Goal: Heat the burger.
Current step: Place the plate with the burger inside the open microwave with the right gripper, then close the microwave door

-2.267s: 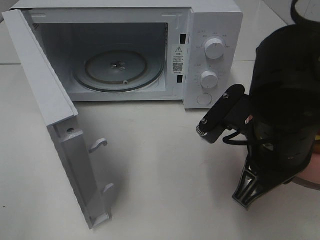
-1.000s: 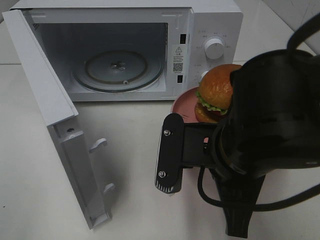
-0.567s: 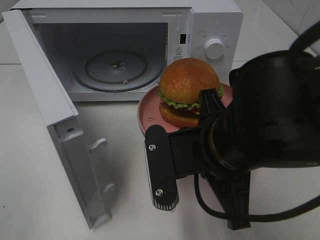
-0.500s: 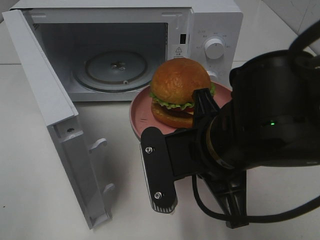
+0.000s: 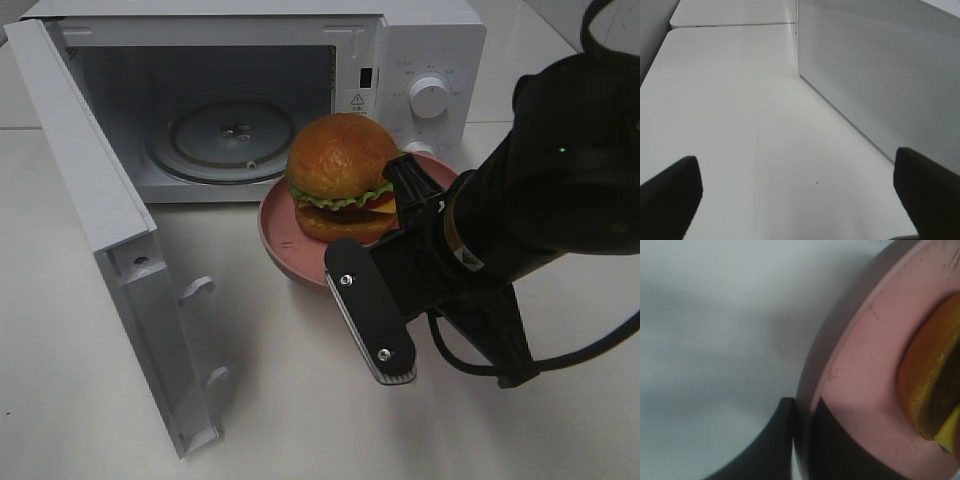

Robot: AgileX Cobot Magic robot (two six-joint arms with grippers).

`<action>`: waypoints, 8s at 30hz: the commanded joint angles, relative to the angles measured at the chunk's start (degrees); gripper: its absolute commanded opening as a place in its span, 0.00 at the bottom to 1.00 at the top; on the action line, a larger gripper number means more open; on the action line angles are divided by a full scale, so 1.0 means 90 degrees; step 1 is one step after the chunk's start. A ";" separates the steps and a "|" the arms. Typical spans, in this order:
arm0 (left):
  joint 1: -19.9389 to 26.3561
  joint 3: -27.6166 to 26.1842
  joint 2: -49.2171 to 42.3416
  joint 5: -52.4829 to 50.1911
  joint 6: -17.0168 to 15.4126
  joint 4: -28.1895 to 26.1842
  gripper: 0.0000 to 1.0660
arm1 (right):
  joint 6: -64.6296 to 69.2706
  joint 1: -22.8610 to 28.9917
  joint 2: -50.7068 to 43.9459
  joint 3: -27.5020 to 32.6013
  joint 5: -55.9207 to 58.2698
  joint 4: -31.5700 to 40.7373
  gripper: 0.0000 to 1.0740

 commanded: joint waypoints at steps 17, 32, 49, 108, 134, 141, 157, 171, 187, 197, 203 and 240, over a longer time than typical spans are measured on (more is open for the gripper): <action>0.0013 0.0019 -0.0166 -0.0019 -0.0045 0.0000 0.92 | -0.6252 -0.1592 -0.0051 -0.0045 -0.1598 0.3540 0.02; 0.0013 0.0019 -0.0166 -0.0019 -0.0045 0.0000 0.92 | -0.6678 -0.1668 -0.0051 -0.0045 -0.1878 0.3896 0.00; 0.0013 0.0019 -0.0166 -0.0019 -0.0045 0.0000 0.92 | -0.6366 -0.1649 0.0802 -0.0980 -0.1948 0.3953 0.00; 0.0013 0.0019 -0.0166 -0.0019 -0.0045 0.0000 0.92 | -0.4826 -0.1649 0.4004 -0.5399 -0.0497 0.3438 0.00; 0.0013 0.0019 -0.0166 -0.0019 -0.0045 0.0000 0.92 | -0.4163 -0.1649 0.5061 -0.7047 -0.0363 0.3209 0.17; 0.0013 0.0019 -0.0166 -0.0019 -0.0045 0.0000 0.92 | -0.3845 -0.1649 0.5061 -0.7028 -0.0229 0.3209 0.53; 0.0013 0.0019 -0.0166 -0.0019 -0.0045 0.0000 0.92 | -0.3527 -0.1649 0.3947 -0.5329 -0.0955 0.3164 0.71; 0.0013 0.0019 -0.0166 -0.0019 -0.0045 0.0000 0.92 | -0.3279 -0.1649 0.2960 -0.3762 -0.1140 0.3043 0.71; 0.0013 0.0019 -0.0166 -0.0019 -0.0045 0.0000 0.92 | -0.1662 -0.1649 0.1630 -0.2273 -0.1152 0.3043 0.71; 0.0013 0.0019 -0.0166 -0.0019 -0.0045 0.0000 0.92 | -0.0032 -0.1649 0.0471 -0.1031 -0.1133 0.3043 0.71; 0.0013 0.0019 -0.0166 -0.0019 -0.0045 0.0000 0.92 | 0.1184 -0.1649 -0.0388 -0.0204 -0.1133 0.3049 0.71; 0.0013 0.0019 -0.0166 -0.0019 -0.0045 0.0000 0.92 | 0.4545 -0.1649 -0.4927 0.0452 0.3387 0.3119 0.71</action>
